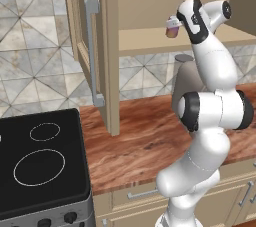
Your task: Pick the can from the counter and place it in the open cabinet.
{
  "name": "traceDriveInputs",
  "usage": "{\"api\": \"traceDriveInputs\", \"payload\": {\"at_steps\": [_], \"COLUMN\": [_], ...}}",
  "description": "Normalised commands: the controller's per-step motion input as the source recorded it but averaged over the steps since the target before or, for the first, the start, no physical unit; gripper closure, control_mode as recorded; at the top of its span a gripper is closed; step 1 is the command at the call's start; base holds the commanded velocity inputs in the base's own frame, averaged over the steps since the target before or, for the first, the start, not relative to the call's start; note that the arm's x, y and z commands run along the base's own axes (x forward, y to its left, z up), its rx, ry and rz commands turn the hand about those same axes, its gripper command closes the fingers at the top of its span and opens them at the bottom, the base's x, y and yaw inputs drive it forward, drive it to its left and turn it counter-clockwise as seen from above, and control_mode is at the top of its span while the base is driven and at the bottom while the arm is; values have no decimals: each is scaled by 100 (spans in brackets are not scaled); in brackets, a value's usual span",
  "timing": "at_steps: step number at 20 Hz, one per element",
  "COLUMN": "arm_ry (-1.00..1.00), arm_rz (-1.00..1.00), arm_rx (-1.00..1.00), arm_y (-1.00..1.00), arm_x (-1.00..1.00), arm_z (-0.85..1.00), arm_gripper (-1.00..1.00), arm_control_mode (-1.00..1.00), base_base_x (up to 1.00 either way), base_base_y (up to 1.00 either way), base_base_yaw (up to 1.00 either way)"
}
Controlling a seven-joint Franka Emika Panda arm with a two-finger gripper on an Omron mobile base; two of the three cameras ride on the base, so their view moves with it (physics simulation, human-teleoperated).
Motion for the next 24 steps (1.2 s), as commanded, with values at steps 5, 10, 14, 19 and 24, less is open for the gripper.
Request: {"api": "traceDriveInputs", "payload": {"at_steps": [5,10,14,19,24], "arm_ry": [0,0,0,0,-3], "arm_rz": [0,0,0,0,-1], "arm_rx": [0,0,0,0,0], "arm_y": [0,3,0,0,1], "arm_x": [2,10,0,0,0], "arm_z": [-12,-7,-1,0,-1], "arm_gripper": [-100,100,100,100,100], "arm_control_mode": [-100,-100,-100,-100,-100], "base_base_x": [0,0,0,0,0], "base_base_y": [0,0,0,0,0], "base_base_yaw": [0,0,0,0,0]}}
